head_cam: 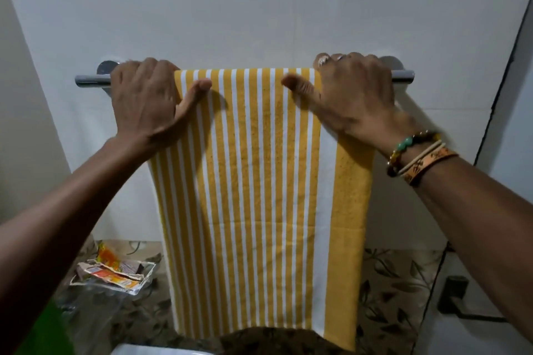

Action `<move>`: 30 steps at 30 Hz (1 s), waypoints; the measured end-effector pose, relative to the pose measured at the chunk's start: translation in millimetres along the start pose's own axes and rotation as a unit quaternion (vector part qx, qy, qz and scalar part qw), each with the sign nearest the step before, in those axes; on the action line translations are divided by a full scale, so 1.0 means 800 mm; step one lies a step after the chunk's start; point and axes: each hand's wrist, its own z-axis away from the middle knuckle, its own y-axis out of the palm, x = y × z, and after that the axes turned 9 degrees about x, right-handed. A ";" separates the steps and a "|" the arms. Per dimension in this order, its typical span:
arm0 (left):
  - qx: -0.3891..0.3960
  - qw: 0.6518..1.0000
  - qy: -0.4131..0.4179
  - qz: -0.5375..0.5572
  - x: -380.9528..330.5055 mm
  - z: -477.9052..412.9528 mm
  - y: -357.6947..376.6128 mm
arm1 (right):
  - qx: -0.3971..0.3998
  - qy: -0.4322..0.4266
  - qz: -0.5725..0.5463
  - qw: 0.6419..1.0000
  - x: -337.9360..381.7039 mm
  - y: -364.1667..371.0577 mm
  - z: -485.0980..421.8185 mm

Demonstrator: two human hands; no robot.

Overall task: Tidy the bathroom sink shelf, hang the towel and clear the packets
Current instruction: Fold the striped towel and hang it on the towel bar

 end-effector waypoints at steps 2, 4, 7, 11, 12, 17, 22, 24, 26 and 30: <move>0.053 0.998 -0.032 -0.023 -0.002 -0.023 -0.009 | 0.050 0.010 -0.028 0.998 -0.003 -0.005 -0.019; 0.116 0.990 -0.072 -0.035 -0.001 -0.043 -0.015 | 0.084 0.014 -0.017 0.996 -0.006 -0.004 -0.035; 0.164 0.982 -0.076 -0.045 0.005 -0.061 -0.015 | 0.148 0.045 -0.062 0.986 -0.012 -0.001 -0.053; 0.221 0.972 -0.074 0.013 0.013 -0.082 -0.018 | 0.271 0.074 -0.155 0.947 -0.023 0.004 -0.079; 0.232 0.969 -0.076 0.042 0.017 -0.085 -0.017 | 0.291 0.076 -0.170 0.938 -0.025 0.004 -0.082; 0.097 0.982 -0.061 0.148 0.015 -0.069 -0.010 | 0.141 0.120 -0.167 0.968 -0.014 -0.003 -0.068; -0.046 0.992 0.007 0.121 0.009 -0.040 -0.010 | -0.070 0.047 -0.020 0.996 0.004 -0.007 -0.028; -0.071 0.993 0.033 0.090 0.010 -0.023 -0.006 | -0.081 0.035 0.031 0.996 0.007 -0.009 -0.018; -0.084 0.994 0.046 0.054 0.010 -0.008 -0.006 | -0.125 0.013 0.086 0.988 0.011 -0.008 -0.005; -0.059 0.997 0.057 0.005 0.013 0.017 -0.002 | -0.149 -0.023 0.096 0.984 0.012 -0.001 0.023</move>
